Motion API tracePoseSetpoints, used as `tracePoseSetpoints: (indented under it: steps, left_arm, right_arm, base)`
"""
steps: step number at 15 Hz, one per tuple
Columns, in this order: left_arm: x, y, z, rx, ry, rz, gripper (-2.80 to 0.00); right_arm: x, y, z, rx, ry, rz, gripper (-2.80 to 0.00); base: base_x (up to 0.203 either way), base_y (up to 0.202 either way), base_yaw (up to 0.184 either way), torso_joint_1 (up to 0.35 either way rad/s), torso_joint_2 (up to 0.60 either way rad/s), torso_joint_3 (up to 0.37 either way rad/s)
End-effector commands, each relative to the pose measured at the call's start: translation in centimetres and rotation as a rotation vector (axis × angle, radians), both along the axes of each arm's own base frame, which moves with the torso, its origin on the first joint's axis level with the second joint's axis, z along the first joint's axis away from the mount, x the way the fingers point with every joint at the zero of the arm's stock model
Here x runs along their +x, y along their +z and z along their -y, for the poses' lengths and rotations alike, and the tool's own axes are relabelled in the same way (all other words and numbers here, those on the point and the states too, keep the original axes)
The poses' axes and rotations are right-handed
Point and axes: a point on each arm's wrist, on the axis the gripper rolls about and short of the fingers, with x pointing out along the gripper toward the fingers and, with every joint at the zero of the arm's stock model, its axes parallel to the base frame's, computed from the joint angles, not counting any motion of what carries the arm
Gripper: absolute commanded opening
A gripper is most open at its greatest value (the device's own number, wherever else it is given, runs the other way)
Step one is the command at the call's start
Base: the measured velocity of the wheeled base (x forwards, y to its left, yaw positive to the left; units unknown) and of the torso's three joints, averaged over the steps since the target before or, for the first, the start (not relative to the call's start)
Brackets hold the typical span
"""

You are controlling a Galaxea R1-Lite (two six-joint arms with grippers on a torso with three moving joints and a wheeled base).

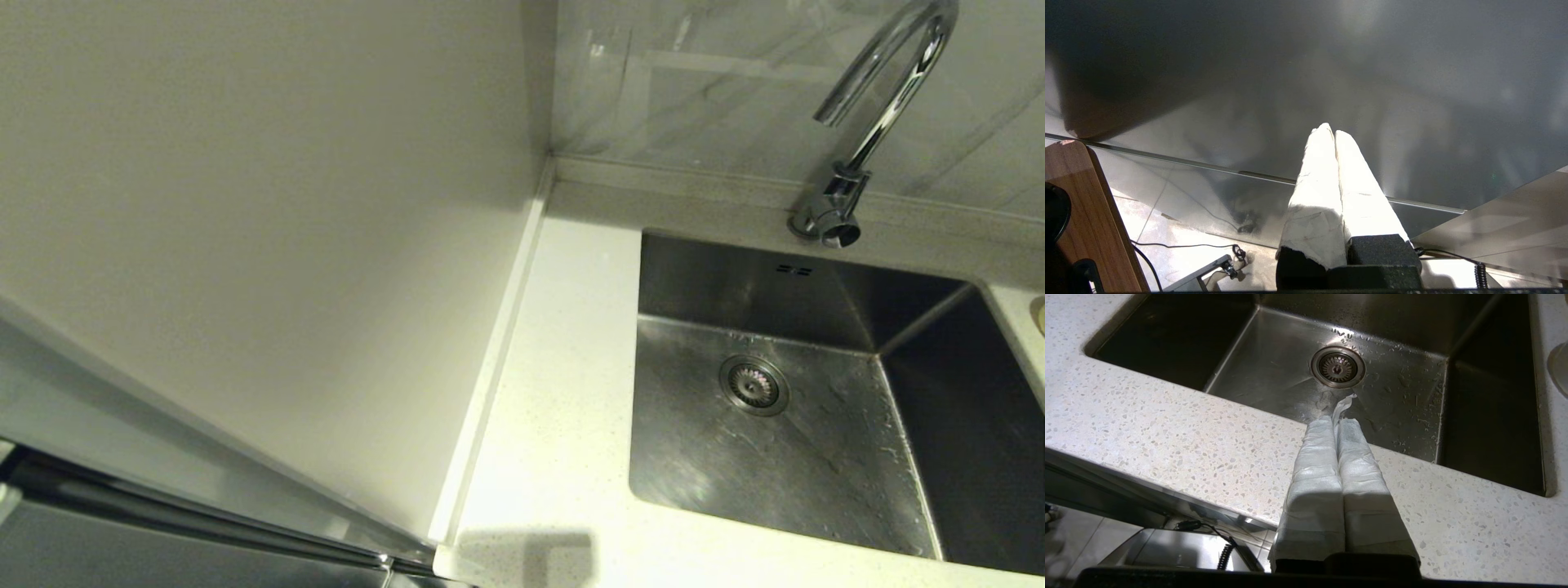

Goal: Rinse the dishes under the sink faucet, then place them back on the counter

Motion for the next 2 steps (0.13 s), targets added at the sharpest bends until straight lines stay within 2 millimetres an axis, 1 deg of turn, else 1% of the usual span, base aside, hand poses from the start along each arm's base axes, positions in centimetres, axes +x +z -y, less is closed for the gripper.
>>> tracePoseSetpoints:
  steps: [1,2]
  left_arm:
    - [0.02,-0.08,0.0,0.0,0.0,-0.003,-2.8]
    - [0.02,-0.08,0.0,0.0,0.0,-0.003,-2.8]
  right_arm:
    - [0.02,0.0,0.0,0.005,0.001,-0.002,-2.8]
    - [0.02,0.0,0.0,0.005,0.001,-0.002,-2.8]
  base:
    - [0.0,0.0,0.0,0.0,0.0,0.0]
    - [0.0,0.0,0.0,0.0,0.0,0.0]
